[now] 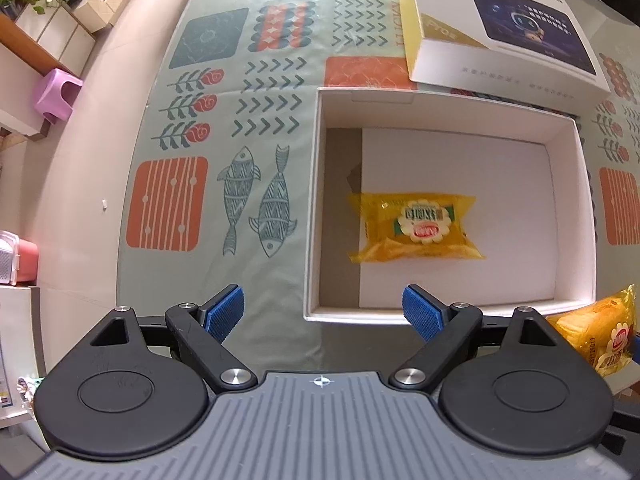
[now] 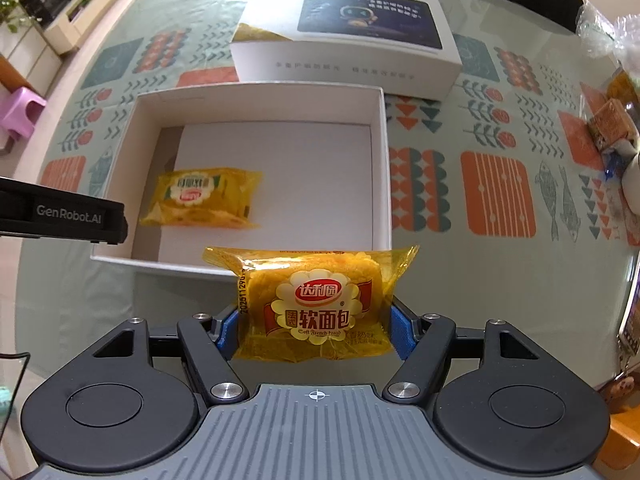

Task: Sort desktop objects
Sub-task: 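Carry the yellow bread packet over the open white box with the right gripper, then lower the packet beside the other packet and open the right gripper, then withdraw the open right gripper up from the white box, then move both grippers toward the white lid printed with a tablet picture, then close both grippers on opposite edges of the white lid, then lift the white lid off the table with both grippers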

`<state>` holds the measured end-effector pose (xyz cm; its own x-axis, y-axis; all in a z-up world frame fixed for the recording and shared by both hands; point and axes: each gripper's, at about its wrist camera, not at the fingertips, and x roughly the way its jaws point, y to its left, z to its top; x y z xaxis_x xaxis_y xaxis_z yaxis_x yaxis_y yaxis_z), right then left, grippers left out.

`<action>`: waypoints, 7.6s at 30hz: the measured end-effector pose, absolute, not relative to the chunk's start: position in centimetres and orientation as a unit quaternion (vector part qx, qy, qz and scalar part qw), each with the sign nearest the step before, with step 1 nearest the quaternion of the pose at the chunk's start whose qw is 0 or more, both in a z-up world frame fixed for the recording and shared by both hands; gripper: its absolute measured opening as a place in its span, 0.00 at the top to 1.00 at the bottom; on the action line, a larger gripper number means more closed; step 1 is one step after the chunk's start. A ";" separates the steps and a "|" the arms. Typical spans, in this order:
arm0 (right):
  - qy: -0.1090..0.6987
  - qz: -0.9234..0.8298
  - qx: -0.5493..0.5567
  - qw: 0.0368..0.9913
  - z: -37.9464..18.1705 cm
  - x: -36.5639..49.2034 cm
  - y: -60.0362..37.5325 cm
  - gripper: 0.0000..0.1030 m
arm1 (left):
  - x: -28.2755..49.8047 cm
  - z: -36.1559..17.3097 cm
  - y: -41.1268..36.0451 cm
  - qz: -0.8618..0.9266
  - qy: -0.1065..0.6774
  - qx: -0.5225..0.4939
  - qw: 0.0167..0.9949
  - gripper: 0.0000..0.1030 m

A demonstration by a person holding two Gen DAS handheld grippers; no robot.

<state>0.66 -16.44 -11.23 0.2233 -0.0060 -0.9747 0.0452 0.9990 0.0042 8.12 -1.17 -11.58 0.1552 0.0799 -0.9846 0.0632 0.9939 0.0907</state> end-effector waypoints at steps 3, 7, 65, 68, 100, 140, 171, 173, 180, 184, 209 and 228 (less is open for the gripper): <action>0.627 -0.015 0.024 0.778 -11.4 -0.1 -16.9 0.34 | 7.5 -11.6 -1.5 0.005 0.653 0.054 0.755 0.00; 0.628 -0.021 0.028 0.777 -11.4 -0.8 -17.7 0.34 | 7.1 -11.5 -2.1 0.004 0.652 0.056 0.756 0.00; 0.621 -0.026 0.014 0.783 -14.9 7.5 -16.4 0.30 | 11.3 -14.1 1.4 0.039 0.682 0.024 0.730 0.00; 0.620 -0.027 0.010 0.784 -14.8 7.4 -16.3 0.26 | 11.6 -14.1 1.0 0.035 0.681 0.026 0.731 0.00; 0.617 0.004 -0.009 0.787 -12.3 2.7 -20.2 0.00 | 7.9 -13.4 -2.0 0.052 0.698 0.049 0.712 0.00; 0.567 -0.039 0.017 0.823 -11.0 14.3 -27.3 0.00 | 19.5 -10.5 -8.3 0.001 0.647 0.052 0.761 0.00; 0.508 0.079 0.126 0.849 -14.1 30.2 -37.7 0.00 | 32.7 -14.5 -9.0 -0.008 0.614 0.097 0.783 0.00; 0.510 0.094 0.131 0.845 -14.5 31.0 -37.9 0.00 | 33.2 -14.7 -8.9 -0.008 0.616 0.087 0.783 0.00; 0.514 0.134 0.139 0.836 -15.9 33.2 -38.2 0.00 | 34.7 -15.4 -8.7 -0.036 0.624 0.060 0.779 0.00; 0.516 0.158 0.143 0.830 -16.7 34.5 -38.4 0.00 | 35.4 -15.8 -8.2 -0.060 0.636 0.036 0.769 0.00; 0.602 0.241 0.235 0.724 -21.5 37.1 -41.8 0.00 | 38.2 -22.1 -4.1 -0.254 0.673 -0.172 0.673 0.00; 0.604 0.215 0.240 0.729 -21.2 36.9 -41.0 0.00 | 38.3 -23.9 -2.2 -0.286 0.659 -0.222 0.659 0.00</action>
